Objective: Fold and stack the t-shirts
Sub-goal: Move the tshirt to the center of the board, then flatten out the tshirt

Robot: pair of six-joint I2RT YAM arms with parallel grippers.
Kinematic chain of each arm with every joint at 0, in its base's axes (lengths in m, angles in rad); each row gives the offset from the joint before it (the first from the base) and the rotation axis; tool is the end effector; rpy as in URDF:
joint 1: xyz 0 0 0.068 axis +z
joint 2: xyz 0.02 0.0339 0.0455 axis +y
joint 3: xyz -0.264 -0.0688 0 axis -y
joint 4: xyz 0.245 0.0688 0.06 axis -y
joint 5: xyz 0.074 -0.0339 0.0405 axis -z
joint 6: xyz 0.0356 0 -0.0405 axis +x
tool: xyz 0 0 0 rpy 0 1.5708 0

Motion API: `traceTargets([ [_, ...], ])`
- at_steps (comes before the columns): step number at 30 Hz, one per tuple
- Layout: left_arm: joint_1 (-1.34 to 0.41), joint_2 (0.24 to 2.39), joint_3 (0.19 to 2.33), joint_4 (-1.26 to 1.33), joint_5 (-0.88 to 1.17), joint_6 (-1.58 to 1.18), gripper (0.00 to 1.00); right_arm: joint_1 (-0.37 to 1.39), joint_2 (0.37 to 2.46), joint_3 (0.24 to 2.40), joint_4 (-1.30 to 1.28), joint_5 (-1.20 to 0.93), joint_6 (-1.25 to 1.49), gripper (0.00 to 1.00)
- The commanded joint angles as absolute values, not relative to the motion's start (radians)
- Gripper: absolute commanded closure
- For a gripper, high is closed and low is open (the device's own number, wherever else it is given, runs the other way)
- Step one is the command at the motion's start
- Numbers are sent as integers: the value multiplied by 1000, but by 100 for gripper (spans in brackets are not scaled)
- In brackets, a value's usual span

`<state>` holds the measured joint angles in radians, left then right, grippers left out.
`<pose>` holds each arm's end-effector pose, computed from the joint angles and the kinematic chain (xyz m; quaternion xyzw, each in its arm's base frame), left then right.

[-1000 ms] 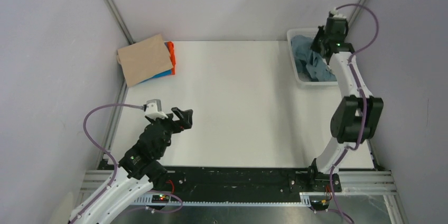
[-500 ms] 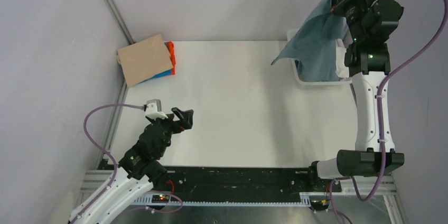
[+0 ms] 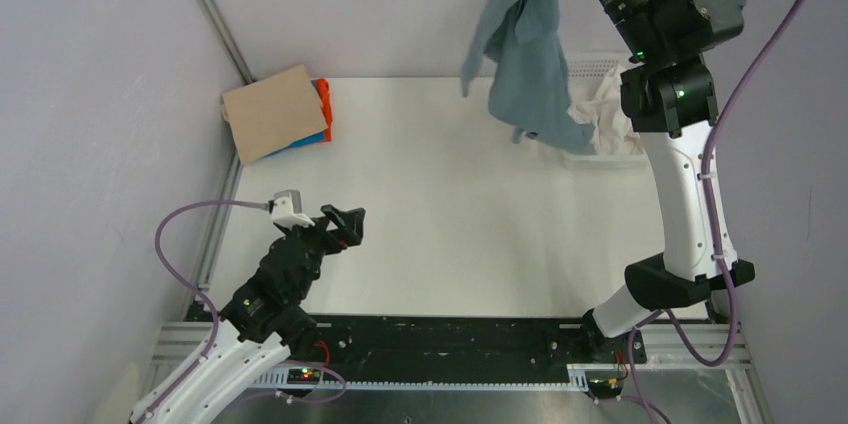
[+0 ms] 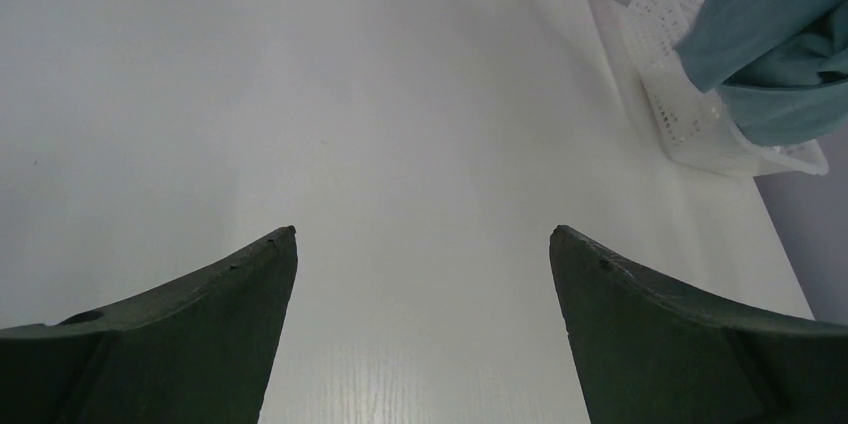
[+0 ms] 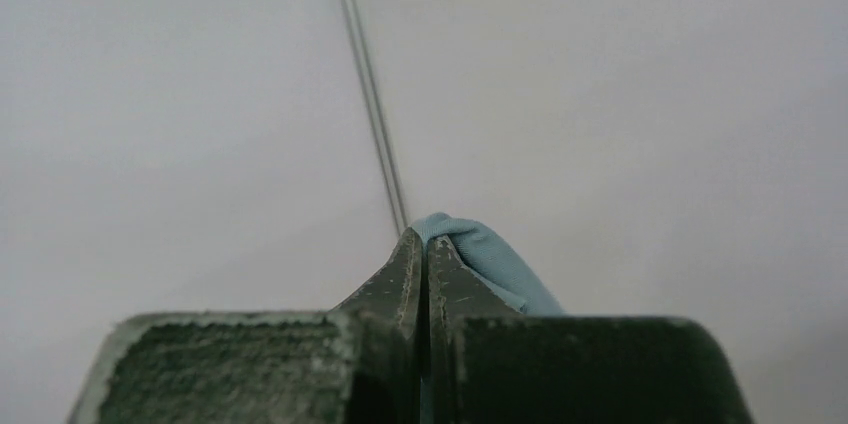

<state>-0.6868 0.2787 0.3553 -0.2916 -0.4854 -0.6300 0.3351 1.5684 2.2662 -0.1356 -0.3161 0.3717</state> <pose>0.0948 -0.0562 0.2422 -0.1292 0.7600 -0.2244 0.5961 0.2417 0.0959 0.6384 -0.1290 0.4796 0.3706 0.7848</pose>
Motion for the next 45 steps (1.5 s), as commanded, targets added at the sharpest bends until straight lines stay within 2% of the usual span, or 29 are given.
traceTargets([
  [1,-689,271,350,-292,-491,-653,0,383,1571,2380,96,-311,357,100],
  [8,-688,271,354,-299,-500,-657,0,448,1581,2392,190,-327,437,100],
  [12,-687,256,370,-345,-506,-674,0,508,1547,2348,33,-304,441,100],
  [14,-688,243,380,-379,-512,-690,0,518,1487,2245,-33,-249,450,100],
  [18,-688,220,392,-453,-514,-731,0,493,1209,1806,-65,-40,435,100],
  [22,-688,230,386,-498,-517,-788,0,350,944,1157,-134,163,517,100],
  [23,-687,238,386,-503,-515,-801,0,324,912,1081,-155,213,539,100],
  [26,-688,296,391,-513,-473,-817,0,201,806,781,-291,214,562,99],
  [29,-687,375,392,-513,-402,-835,0,127,772,611,-369,186,579,87],
  [31,-688,445,390,-512,-320,-844,0,82,761,549,-442,207,581,64],
  [32,-688,492,388,-512,-299,-849,0,65,751,542,-465,221,582,45],
  [33,-688,515,382,-510,-262,-853,0,59,745,542,-496,250,577,39],
  [34,-688,552,378,-510,-244,-864,0,55,722,547,-510,262,573,27],
  [35,-687,568,367,-510,-215,-868,0,55,693,551,-535,285,570,20],
  [36,-690,595,354,-509,-202,-881,0,55,676,561,-546,292,570,6],
  [38,-692,619,332,-509,-166,-900,1,63,622,573,-564,283,552,1],
  [42,-709,637,291,-492,-120,-954,2,154,554,588,-548,188,468,0],
  [43,-713,646,285,-466,-109,-960,2,215,560,589,-456,159,449,0],
  [45,-723,666,273,-421,-97,-975,2,336,604,589,-445,89,408,0],
])
